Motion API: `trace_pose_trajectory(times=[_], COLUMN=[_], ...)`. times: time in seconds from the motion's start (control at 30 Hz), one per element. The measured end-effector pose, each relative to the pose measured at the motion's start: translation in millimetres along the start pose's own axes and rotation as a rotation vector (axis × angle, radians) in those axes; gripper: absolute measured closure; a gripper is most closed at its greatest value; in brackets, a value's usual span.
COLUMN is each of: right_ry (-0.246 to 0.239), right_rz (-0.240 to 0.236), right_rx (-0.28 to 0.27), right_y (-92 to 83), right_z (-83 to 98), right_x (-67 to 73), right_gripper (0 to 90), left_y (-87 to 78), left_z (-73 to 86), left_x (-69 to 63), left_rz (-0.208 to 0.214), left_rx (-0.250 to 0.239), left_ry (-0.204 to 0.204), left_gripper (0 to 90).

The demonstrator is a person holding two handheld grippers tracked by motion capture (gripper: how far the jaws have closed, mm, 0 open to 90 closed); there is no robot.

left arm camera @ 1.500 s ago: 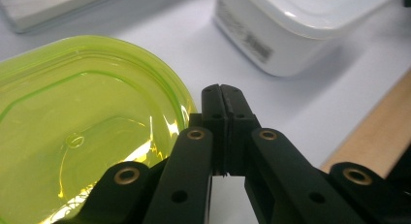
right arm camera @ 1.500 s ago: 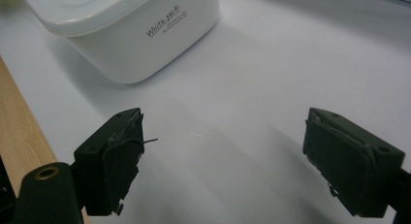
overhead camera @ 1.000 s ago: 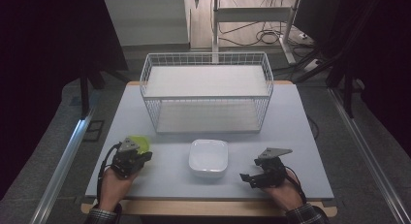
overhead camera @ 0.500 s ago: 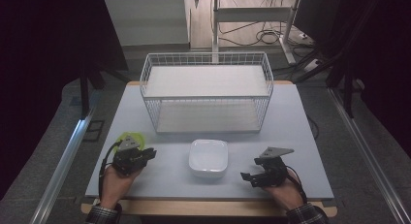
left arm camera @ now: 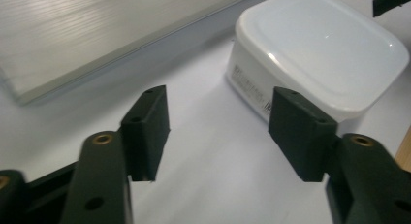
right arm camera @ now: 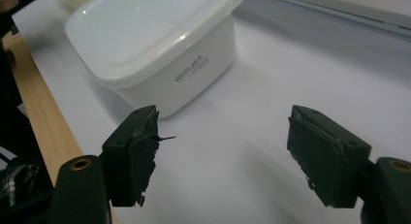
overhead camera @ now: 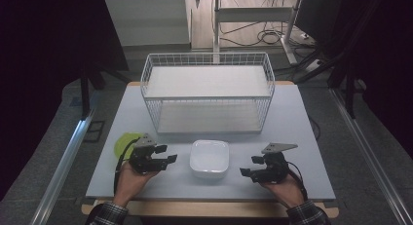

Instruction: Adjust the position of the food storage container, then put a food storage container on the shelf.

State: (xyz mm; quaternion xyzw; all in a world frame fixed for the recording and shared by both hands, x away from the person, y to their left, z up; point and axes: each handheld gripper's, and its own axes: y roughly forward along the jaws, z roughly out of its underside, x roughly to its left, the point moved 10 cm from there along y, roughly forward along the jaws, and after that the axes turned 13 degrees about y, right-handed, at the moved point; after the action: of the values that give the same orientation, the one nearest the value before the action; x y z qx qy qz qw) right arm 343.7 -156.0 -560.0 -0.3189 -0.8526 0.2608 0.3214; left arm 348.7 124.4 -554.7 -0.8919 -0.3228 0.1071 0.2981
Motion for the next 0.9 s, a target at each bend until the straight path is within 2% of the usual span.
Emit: trace_pose_trajectory(times=[0.23, 0.5, 0.63, 0.77, 0.9], right_ry=[-0.004, -0.017, -0.018, -0.019, 0.015], right_rz=[-0.016, -0.020, -0.025, -0.026, -0.022], right_rx=[-0.037, -0.052, -0.055, -0.049, -0.044], right_y=[5.4, 9.9, 12.3, 14.1, 15.9], right_z=[-10.3, -19.3, -26.5, -34.2, -39.9], right_x=[3.9, 10.1, 13.9, 18.7, 22.2], right_gripper=[23.2, 21.9, 22.4, 24.3, 24.5], left_y=[15.7, 24.4, 23.5, 25.8, 32.5], left_z=[-14.1, -12.0, -16.5, -23.5, -25.0], left_x=[-4.9, -8.4, -9.7, -15.0, -18.4], left_rz=[0.023, 0.072, 0.096, 0.136, 0.134], left_rx=[0.005, -0.004, -0.030, -0.042, -0.016], left_ry=[0.059, 0.038, 0.023, 0.036, 0.074], left_gripper=[23.5, 14.8, 11.1, 8.7, 7.0])
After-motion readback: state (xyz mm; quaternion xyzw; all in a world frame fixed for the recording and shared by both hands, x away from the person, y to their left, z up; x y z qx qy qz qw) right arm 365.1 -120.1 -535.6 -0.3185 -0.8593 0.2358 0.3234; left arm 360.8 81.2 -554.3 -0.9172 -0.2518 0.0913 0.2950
